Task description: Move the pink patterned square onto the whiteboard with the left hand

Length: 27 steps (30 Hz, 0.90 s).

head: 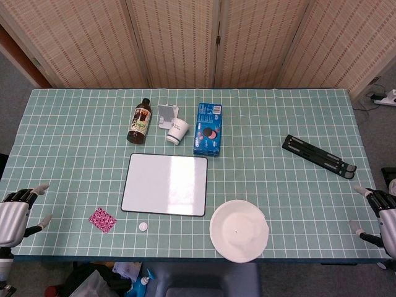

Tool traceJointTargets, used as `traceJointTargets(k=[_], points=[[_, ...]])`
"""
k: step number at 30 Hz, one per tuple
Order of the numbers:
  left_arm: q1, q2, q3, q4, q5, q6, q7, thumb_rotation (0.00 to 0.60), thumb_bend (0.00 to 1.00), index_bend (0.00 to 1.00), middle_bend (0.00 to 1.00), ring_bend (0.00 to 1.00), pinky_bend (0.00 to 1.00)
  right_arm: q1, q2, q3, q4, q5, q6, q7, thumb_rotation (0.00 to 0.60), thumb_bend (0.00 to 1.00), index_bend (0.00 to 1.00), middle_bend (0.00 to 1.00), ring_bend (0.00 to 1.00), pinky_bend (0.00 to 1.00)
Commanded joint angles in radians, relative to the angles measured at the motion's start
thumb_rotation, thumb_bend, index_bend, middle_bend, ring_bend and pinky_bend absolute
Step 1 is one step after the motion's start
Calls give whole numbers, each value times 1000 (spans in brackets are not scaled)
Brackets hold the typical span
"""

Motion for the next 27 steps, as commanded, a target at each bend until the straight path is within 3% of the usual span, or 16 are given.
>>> traceJointTargets(k=[1, 7, 14, 16, 19, 23, 27], points=[[1, 3, -1, 1, 4, -1, 0, 600, 230, 223, 351, 308, 355, 3, 0, 3, -4, 0, 0, -4, 600, 189, 204, 263, 229, 269], [-5, 11, -4, 22, 40, -3, -31, 600, 229, 223, 351, 308, 355, 11, 5, 13, -19, 1, -1, -24, 600, 188, 205, 263, 229, 269], [-57, 1, -6, 129, 145, -19, -88, 600, 229, 231, 364, 330, 368, 20, 32, 33, -50, 12, 4, -60, 600, 188, 205, 263, 229, 269], [-79, 5, 1, 157, 180, -37, -116, 600, 229, 232, 393, 352, 374, 24, 42, 37, -59, 14, 2, -69, 600, 189, 205, 263, 229, 268], [-126, 12, 18, 212, 253, -72, -148, 600, 229, 233, 524, 424, 383, 31, 52, 44, -70, 14, -1, -78, 600, 188, 205, 263, 229, 269], [-169, 10, 38, 256, 304, -118, -152, 600, 226, 242, 733, 609, 628, 40, 57, 43, -78, 11, -15, -88, 600, 188, 205, 263, 229, 269], [-216, 17, 66, 284, 354, -173, -181, 600, 192, 241, 852, 778, 793, 43, 56, 42, -84, 12, -20, -93, 600, 188, 204, 263, 229, 269]])
